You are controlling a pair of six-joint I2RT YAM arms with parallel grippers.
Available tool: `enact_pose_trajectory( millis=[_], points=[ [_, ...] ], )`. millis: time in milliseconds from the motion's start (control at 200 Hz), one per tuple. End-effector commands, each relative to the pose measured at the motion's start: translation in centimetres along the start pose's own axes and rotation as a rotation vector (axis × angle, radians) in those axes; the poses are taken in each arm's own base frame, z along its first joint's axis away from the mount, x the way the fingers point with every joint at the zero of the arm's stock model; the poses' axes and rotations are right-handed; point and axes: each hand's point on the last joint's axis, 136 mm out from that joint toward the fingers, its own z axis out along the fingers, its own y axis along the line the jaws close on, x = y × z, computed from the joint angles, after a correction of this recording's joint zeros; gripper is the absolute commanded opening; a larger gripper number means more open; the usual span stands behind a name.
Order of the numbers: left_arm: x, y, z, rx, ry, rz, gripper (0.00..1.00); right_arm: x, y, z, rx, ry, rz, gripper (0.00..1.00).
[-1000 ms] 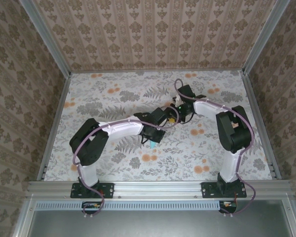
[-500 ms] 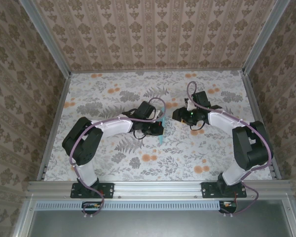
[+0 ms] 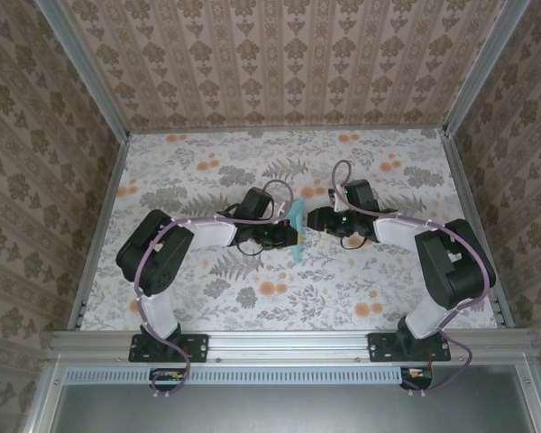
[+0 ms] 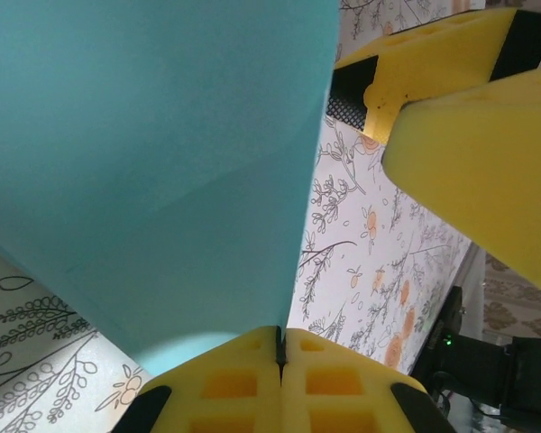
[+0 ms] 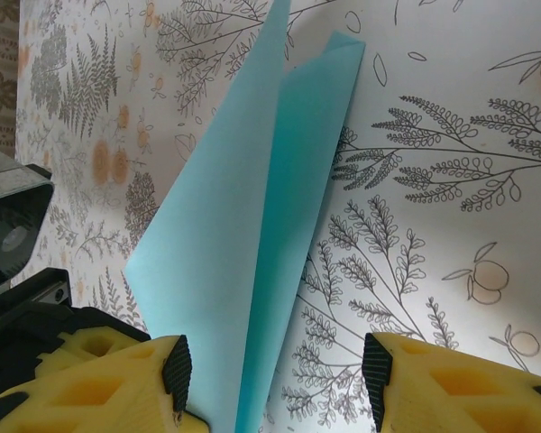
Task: Fold a paper plane with a square sheet of paper (fold left side to right side)
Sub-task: Fold the wing for the fifth time at the center of the table.
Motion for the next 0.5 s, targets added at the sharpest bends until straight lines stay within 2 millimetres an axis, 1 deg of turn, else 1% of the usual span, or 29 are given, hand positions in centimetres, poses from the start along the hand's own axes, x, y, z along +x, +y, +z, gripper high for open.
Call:
enact_pose_trajectory(
  millis=[0,200,395,495],
  points=[
    [0.0,-0.4,0.0,0.074,0.010,-0.019,0.00,0.1,0.5,0.7,-0.035,-0.009,-0.021,0.56],
    [0.2,0.2,-0.2,0.092,0.016,-0.033,0.00,0.7,0.3,1.5,-0.035,0.004,-0.025,0.56],
    [0.5,1.6,-0.6,0.094,0.014,-0.054,0.00,0.9,0.4,1.9,-0.034,0.011,-0.029,0.56],
    [0.6,2.0,-0.8,0.110,0.017,-0.054,0.00,0.9,0.6,2.2,-0.035,0.015,-0.033,0.56]
  ],
)
